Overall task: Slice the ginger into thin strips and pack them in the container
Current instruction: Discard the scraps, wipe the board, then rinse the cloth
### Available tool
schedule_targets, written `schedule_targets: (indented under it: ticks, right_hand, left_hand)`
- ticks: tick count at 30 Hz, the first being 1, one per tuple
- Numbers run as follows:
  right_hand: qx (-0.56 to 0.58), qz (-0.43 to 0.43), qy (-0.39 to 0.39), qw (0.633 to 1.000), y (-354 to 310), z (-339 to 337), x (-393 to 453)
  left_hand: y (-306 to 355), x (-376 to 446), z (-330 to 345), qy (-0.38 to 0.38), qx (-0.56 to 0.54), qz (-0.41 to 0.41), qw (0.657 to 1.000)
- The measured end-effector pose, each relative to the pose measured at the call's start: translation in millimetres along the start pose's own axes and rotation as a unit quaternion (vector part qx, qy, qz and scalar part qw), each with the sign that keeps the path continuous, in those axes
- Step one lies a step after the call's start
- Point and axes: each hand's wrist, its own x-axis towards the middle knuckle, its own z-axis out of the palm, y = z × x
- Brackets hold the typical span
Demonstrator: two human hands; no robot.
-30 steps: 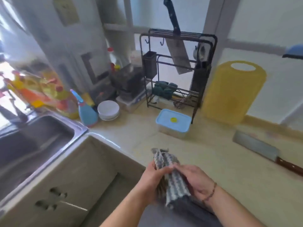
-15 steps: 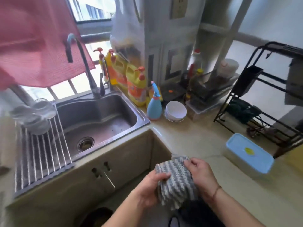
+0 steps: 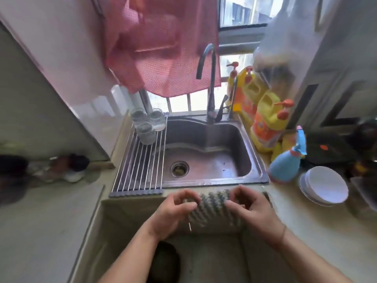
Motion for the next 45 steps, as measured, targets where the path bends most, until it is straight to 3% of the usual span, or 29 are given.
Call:
schedule_targets:
  ticks: [4,8,14,17,19,22,24,26,28,32,35,37,39,45]
  right_hand:
    - [0.025,0.012,-0.025,0.999,13,49,40]
    - [-0.026,0.110,-0.033,0.993,30,112,92]
    - [-0.046,0.170,0.008,0.984,37,191,184]
    - [-0.111,0.230,-0.009,0.967,54,207,209]
    - [-0.216,0.220,-0.027,0.951,64,210,210]
    - [-0.293,0.078,-0.055,0.951,62,214,197]
    - [-0.362,0.015,-0.133,0.922,64,217,191]
    - [-0.422,0.023,-0.191,0.886,71,214,186]
    - [-0.383,0.068,-0.181,0.903,72,200,175]
    - [-0.282,0.110,-0.010,0.953,51,129,118]
    - [-0.259,0.114,0.155,0.947,37,60,45]
    - [-0.248,0.127,0.255,0.926,35,18,-18]
    - [-0.247,0.149,0.331,0.898,36,-16,-90]
    - [-0.196,0.227,0.527,0.795,45,-67,-330]
  left_hand:
    - [-1,-6,-35,0.153,0.050,0.077,0.984]
    - [15,-2,-85,0.350,0.090,0.085,0.929]
    - [52,26,-184,0.428,0.251,0.077,0.864]
    - [51,44,-218,0.437,0.419,0.016,0.795]
    - [41,48,-224,0.384,0.515,-0.006,0.766]
    - [19,48,-219,0.298,0.647,-0.028,0.701]
    - [9,48,-214,0.295,0.675,-0.058,0.674]
    - [3,51,-203,0.317,0.668,-0.037,0.672]
    - [1,59,-184,0.305,0.657,0.039,0.688]
    - [1,93,-106,0.170,0.601,0.175,0.761]
    - [-6,101,-15,0.083,0.523,0.236,0.815]
    - [-29,95,50,0.019,0.499,0.251,0.829]
    - [-61,84,114,-0.069,0.496,0.247,0.829]
    - [-167,4,304,-0.343,0.485,0.254,0.763]
